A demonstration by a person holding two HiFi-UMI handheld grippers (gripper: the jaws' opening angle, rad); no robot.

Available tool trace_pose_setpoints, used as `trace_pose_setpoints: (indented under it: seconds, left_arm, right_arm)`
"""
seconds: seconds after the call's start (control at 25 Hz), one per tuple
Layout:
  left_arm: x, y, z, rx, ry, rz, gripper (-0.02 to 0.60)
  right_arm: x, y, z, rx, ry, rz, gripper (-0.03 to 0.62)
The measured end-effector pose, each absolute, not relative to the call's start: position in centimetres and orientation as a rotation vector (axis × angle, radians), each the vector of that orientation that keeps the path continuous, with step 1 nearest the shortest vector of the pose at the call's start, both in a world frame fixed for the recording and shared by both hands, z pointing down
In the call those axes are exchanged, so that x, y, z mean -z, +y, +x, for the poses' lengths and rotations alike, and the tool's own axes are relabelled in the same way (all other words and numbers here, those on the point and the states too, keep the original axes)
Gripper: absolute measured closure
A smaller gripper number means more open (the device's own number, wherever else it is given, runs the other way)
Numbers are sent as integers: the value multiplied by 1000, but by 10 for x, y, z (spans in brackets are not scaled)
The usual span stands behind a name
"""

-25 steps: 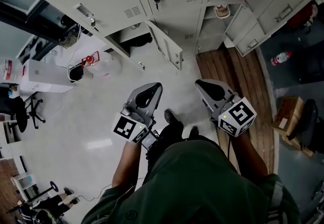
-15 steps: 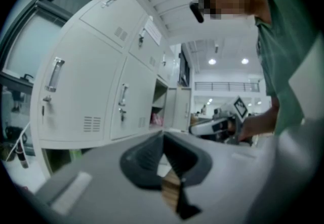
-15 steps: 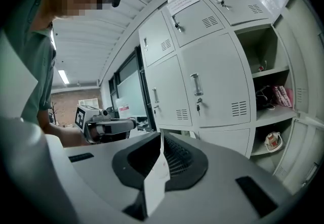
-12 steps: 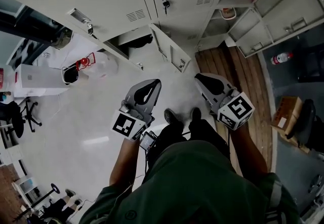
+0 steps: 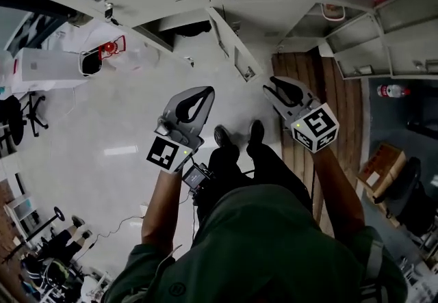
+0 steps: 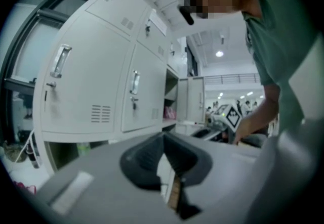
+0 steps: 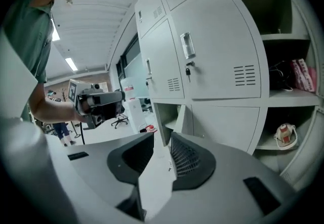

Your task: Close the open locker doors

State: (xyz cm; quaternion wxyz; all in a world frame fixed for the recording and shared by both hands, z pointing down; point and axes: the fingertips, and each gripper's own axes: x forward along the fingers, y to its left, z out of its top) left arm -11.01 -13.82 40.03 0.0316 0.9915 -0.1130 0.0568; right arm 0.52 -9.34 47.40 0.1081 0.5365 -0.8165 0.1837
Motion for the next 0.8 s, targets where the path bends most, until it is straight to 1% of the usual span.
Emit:
trace_pose_setpoints:
  seconds: [0.2,0.36,0.44,0.8]
  left_arm:
    - [-427,-147,-105,-187,-465,3010,580]
    - [-445,-158,-105,-213,-513,3001,580]
    - [-451,-163,-107,-228,-538,2996,580]
    - [-475,-191,-140,-271,-619,2974,580]
  right_arm:
    - [-519,-106,17,-540,-2390,1453,497]
    - [-532,-120,14,-487,-2435,1353,497]
    - [-532,-121,5,-479,-2474,1287,482]
    - [-534,-130,-56,-473,-2539,1119,482]
